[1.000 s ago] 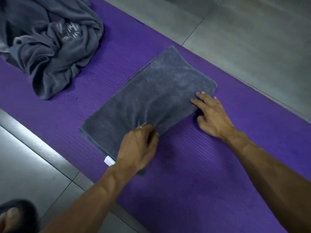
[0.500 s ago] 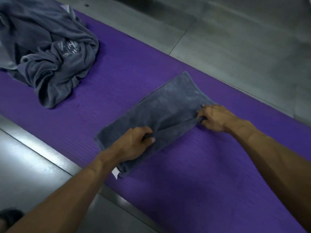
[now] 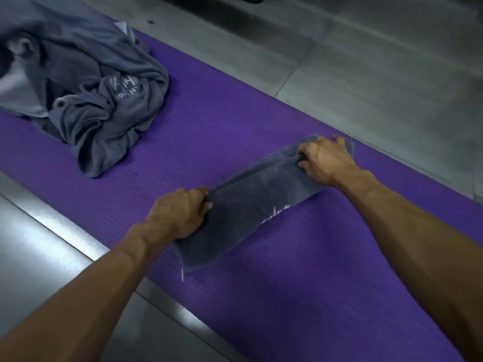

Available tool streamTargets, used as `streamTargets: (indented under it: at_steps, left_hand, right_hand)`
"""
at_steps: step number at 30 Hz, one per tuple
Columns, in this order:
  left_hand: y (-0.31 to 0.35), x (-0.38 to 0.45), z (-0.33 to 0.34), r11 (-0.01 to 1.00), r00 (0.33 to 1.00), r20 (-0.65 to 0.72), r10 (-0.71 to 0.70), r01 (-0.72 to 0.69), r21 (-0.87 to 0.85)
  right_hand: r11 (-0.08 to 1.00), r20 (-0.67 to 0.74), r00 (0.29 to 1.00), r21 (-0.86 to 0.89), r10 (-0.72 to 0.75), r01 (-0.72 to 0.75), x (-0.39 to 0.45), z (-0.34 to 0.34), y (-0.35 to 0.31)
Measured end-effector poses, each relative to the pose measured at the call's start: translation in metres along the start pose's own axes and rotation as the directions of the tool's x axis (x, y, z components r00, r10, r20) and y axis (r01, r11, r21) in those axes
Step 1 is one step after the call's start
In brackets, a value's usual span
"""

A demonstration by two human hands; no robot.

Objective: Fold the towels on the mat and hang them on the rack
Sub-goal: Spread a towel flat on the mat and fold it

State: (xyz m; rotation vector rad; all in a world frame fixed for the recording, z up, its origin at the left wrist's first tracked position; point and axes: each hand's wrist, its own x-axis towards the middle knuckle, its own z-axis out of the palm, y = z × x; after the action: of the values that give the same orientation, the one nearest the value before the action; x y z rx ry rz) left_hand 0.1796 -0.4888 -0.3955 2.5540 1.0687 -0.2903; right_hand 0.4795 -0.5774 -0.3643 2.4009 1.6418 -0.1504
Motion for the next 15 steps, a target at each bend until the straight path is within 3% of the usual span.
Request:
streamTargets:
  at_steps: [6, 13, 15]
  left_hand:
    - [-0.008, 0.001, 0.021, 0.988, 0.989, -0.118, -0.085, 0.099, 0.118]
    - [-0.019, 0.003, 0.024, 0.981, 0.979, -0.144, -0.146, 0.162, 0.109]
    - [-0.016, 0.003, 0.022, 0.986, 0.966, -0.223, -0.132, 0.150, 0.066]
  right_hand:
    - [0.996, -0.040, 0.998, -0.077, -0.051, 0.048, 0.031, 0.020, -0.015]
    - [0.998, -0.041, 0.998, 0.012, -0.056, 0.057, 0.044, 0.037, -0.016]
    - [0.998, -0.057, 0.997, 0.035, -0.052, 0.054, 0.045, 0.040, -0.015]
